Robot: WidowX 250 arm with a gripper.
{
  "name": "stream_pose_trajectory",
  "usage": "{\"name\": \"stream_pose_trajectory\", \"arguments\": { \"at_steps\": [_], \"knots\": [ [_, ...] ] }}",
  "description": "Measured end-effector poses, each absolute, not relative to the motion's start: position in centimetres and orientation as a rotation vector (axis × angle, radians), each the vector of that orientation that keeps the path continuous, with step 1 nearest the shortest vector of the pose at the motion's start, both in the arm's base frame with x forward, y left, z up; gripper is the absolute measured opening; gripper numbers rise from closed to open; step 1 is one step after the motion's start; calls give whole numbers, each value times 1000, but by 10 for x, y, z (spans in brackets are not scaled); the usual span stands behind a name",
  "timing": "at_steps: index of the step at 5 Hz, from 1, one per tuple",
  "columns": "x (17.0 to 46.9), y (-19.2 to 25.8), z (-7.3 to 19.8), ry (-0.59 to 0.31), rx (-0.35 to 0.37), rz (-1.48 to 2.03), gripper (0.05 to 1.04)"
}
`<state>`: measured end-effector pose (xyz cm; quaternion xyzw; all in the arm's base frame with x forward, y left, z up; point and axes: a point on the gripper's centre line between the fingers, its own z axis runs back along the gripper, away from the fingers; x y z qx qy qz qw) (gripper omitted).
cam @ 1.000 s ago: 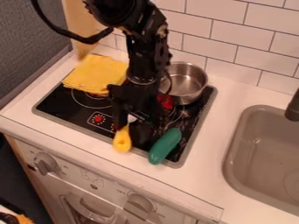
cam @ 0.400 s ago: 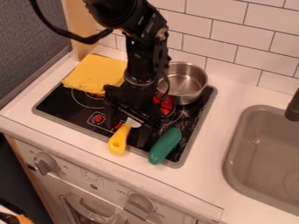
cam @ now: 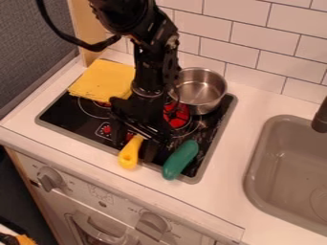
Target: Moved the knife up to the Yellow towel
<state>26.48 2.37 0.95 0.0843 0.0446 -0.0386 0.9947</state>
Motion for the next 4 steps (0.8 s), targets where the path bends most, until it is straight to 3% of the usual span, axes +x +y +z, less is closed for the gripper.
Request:
{"name": "stream_pose_trajectory", "arguments": {
  "at_steps": [2, 3, 4],
  "knots": [
    [263, 22, 6, 98, 157, -112, 375],
    [262, 20, 8, 90, 141, -136, 354],
    [267, 24, 40, 38, 118, -173, 354]
  ]
}}
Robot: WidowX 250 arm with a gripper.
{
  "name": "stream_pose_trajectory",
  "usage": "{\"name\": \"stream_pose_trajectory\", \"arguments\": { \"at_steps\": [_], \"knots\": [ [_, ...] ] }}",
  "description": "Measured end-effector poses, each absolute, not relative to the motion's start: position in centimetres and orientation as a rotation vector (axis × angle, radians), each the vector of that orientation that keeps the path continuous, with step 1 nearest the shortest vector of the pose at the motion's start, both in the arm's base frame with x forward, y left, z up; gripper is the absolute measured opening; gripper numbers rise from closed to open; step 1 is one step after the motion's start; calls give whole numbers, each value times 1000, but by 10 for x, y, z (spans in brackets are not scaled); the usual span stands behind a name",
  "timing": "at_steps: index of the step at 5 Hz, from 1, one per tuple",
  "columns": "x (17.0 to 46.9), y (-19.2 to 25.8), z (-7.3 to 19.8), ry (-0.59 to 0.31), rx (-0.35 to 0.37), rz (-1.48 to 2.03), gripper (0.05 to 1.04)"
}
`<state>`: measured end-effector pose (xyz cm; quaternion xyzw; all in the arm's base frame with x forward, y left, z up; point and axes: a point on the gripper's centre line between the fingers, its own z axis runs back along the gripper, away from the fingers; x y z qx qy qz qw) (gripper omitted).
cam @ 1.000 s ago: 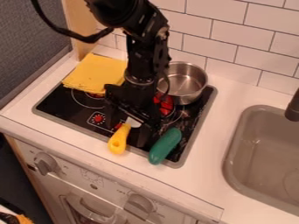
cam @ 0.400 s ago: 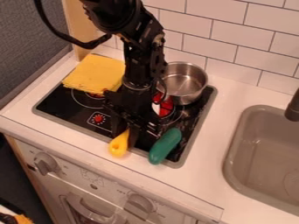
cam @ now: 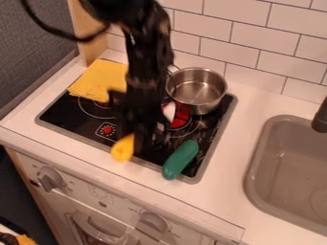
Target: Moved the knife up to the Yellow towel
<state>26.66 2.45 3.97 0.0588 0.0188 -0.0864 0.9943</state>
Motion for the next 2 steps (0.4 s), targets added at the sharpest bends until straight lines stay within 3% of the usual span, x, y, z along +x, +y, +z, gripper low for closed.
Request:
{"name": "stream_pose_trajectory", "arguments": {
  "at_steps": [1, 2],
  "knots": [
    [283, 54, 77, -21, 144, -131, 354],
    [313, 95, 90, -55, 183, -42, 354]
  ]
}}
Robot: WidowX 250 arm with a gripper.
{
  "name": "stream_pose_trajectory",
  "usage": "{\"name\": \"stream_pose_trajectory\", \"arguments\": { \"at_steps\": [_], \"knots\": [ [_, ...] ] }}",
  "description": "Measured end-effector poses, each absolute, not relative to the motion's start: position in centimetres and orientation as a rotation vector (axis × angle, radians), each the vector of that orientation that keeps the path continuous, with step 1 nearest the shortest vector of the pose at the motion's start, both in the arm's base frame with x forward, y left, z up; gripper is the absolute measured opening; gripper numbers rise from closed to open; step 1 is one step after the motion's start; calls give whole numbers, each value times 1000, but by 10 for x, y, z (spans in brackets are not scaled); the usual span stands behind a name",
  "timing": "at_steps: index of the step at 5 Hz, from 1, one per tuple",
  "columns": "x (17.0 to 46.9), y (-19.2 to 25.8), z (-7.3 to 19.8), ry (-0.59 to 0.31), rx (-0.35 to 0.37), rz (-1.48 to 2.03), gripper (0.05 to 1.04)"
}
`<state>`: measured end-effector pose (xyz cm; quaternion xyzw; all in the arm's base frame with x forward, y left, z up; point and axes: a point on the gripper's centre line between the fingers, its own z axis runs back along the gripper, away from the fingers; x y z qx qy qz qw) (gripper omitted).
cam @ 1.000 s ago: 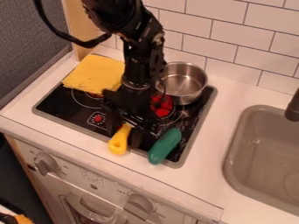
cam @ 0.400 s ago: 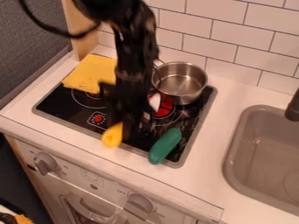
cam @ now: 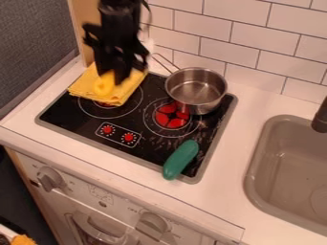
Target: Moved the knife up to the Yellow towel
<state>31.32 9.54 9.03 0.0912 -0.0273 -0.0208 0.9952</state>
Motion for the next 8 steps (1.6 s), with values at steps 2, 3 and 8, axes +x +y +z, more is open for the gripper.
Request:
{"name": "stream_pose_trajectory", "arguments": {
  "at_steps": [2, 3, 8],
  "knots": [
    [345, 129, 70, 1, 202, 58, 354],
    [352, 137, 62, 20, 207, 75, 354],
    [343, 112, 74, -155, 100, -67, 1001]
  ]
}}
